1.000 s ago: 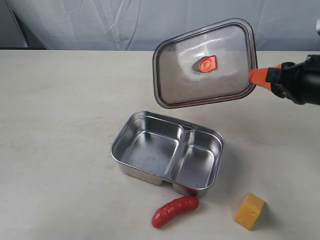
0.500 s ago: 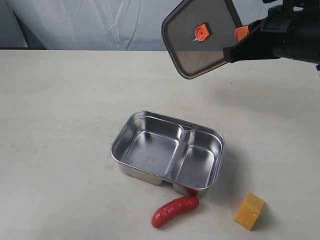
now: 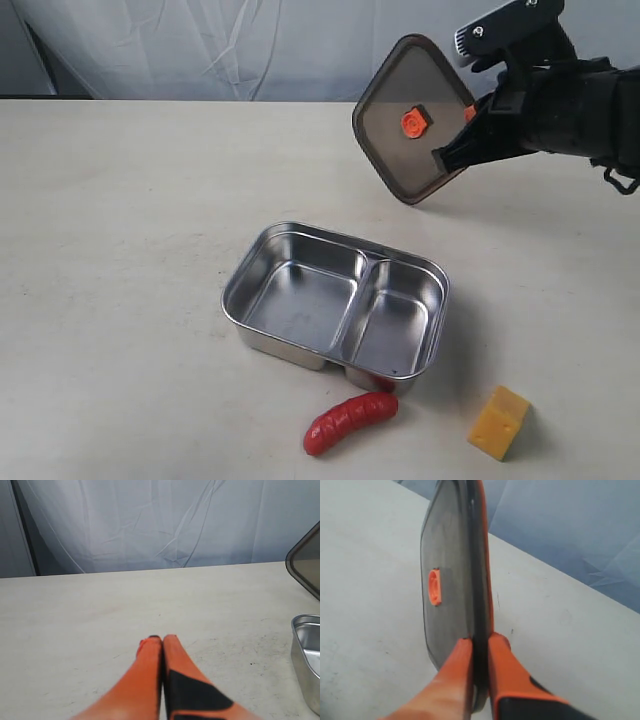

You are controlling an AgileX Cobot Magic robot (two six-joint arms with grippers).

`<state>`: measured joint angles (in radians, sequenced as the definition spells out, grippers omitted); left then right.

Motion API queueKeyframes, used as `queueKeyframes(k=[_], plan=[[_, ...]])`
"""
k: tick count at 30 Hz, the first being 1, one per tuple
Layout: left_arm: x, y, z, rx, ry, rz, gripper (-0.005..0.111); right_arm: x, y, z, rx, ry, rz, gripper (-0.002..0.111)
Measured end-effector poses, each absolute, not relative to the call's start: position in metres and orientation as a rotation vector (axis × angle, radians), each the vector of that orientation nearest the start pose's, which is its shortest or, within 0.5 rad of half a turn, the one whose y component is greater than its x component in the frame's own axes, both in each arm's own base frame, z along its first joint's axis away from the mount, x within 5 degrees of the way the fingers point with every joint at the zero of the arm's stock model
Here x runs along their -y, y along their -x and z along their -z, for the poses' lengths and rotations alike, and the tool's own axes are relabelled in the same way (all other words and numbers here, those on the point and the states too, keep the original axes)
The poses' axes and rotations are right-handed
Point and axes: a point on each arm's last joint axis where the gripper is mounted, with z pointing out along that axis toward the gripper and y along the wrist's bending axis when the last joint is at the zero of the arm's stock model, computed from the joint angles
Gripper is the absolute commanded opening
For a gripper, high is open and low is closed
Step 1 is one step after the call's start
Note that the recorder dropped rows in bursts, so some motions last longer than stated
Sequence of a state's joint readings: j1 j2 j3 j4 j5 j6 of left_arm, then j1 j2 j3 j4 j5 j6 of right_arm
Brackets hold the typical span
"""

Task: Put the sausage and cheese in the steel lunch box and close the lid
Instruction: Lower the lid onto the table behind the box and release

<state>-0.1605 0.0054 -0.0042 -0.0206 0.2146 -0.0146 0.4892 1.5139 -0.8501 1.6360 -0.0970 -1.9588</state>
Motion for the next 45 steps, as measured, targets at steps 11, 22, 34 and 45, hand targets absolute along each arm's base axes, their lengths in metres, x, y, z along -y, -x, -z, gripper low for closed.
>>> queueKeyframes(k=[11,22,34,45], plan=[[0.009,-0.055,-0.195,-1.698,-0.11,0.15,0.0,-0.134,-0.295,-0.235,-1.912,0.942,0.281,-0.001],[0.009,-0.055,-0.195,-1.698,-0.11,0.15,0.0,-0.173,-0.293,-0.188,-1.873,1.214,0.375,-0.001],[0.009,-0.055,-0.195,-1.698,-0.11,0.15,0.0,-0.198,-0.287,-0.162,-1.892,1.319,0.307,-0.001],[0.009,-0.055,-0.195,-1.698,-0.11,0.15,0.0,-0.202,-0.284,-0.159,-1.949,1.29,0.215,0.037]])
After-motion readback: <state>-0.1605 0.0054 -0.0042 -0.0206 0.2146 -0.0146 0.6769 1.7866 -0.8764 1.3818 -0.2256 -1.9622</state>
